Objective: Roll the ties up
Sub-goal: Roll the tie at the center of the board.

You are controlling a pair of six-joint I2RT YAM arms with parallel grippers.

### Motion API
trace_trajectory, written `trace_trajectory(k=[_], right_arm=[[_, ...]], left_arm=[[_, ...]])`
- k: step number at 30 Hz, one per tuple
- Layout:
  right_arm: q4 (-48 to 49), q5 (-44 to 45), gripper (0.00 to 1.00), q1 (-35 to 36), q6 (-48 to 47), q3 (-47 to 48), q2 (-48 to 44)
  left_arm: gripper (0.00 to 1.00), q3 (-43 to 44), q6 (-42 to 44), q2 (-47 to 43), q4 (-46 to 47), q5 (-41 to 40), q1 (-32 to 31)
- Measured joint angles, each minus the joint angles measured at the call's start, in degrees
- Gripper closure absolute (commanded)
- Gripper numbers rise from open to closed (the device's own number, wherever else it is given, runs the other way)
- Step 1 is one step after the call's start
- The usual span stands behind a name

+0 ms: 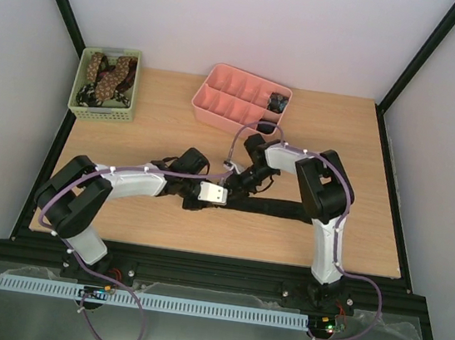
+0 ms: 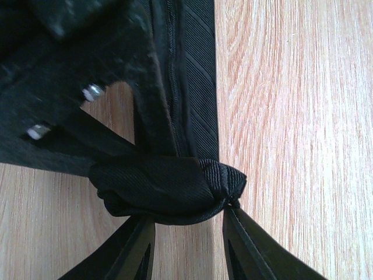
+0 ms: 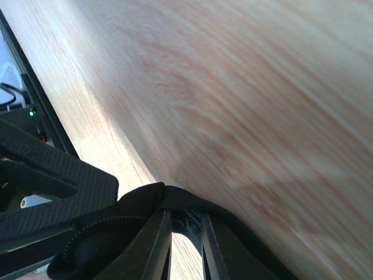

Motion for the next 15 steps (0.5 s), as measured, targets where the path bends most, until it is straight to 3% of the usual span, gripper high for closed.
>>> trace_trajectory(k=[15], right_arm=[[-6.14, 0.44, 0.74, -4.66, -1.40, 1.70, -2.10]], left_arm=[[0.66, 3.65, -1.36, 3.58, 1.20, -0.07, -0.17]])
